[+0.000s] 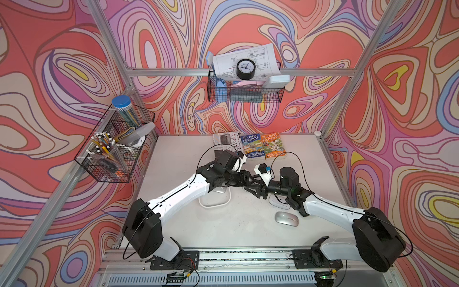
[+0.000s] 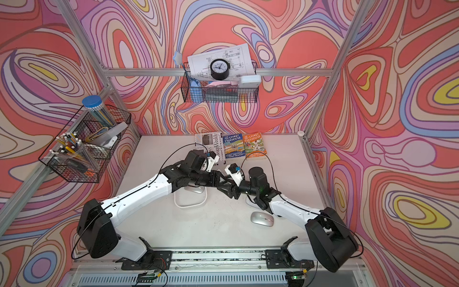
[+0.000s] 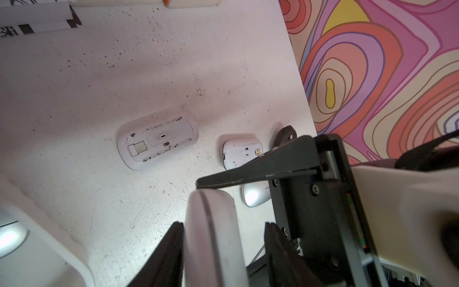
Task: Put the mouse in the storage box
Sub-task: Pick up the mouse from the center of the board, then place the mouse in the storage box.
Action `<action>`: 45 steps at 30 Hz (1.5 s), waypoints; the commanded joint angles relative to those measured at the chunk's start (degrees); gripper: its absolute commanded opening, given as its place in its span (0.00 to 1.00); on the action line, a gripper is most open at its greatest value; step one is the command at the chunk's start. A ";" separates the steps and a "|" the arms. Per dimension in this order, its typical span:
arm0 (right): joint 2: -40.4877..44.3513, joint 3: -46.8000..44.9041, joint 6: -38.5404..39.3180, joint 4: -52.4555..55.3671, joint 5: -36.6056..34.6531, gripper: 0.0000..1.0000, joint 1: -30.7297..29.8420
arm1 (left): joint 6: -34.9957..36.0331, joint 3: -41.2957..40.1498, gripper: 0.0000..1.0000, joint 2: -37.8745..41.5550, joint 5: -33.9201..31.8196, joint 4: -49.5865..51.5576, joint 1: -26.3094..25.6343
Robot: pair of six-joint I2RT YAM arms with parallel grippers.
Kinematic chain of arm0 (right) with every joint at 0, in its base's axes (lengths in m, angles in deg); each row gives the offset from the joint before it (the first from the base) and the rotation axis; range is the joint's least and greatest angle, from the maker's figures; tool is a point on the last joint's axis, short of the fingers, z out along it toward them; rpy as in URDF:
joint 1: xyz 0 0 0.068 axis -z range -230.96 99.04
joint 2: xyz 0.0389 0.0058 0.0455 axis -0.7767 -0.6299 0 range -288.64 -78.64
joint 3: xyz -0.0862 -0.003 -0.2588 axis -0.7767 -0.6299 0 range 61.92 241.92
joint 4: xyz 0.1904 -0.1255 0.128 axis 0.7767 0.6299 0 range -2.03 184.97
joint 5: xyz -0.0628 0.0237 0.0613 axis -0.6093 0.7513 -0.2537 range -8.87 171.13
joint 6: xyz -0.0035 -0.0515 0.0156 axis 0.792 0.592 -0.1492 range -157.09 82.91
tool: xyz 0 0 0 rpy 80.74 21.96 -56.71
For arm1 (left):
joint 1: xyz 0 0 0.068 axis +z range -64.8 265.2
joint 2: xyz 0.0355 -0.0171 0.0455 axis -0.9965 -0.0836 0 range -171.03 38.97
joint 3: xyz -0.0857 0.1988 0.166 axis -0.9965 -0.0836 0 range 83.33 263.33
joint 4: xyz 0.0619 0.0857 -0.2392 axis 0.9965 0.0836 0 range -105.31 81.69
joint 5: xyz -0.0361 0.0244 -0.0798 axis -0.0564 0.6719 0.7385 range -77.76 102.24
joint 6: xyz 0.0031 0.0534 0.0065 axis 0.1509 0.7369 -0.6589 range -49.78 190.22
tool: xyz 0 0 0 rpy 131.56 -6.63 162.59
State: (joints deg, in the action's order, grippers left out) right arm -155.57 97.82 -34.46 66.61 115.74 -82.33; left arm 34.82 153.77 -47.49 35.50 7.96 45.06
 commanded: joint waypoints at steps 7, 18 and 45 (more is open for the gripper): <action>-0.70 2.16 1.77 1.86 0.24 0.45 -1.05 | 0.64 2.38 0.17 -1.79 -0.41 0.83 -0.45; -0.60 1.47 -0.41 1.41 -3.03 0.95 -1.08 | 6.84 4.30 0.00 1.06 -21.57 14.07 -0.46; -1.47 0.46 -0.88 0.71 -8.56 0.95 -1.06 | 11.02 -9.03 0.00 -7.73 -45.19 11.52 -0.38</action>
State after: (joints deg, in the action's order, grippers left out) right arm -156.36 98.67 -35.02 68.16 108.07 -83.03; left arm 45.16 145.35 -54.66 -8.15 22.14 44.74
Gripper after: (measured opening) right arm 0.954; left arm 0.180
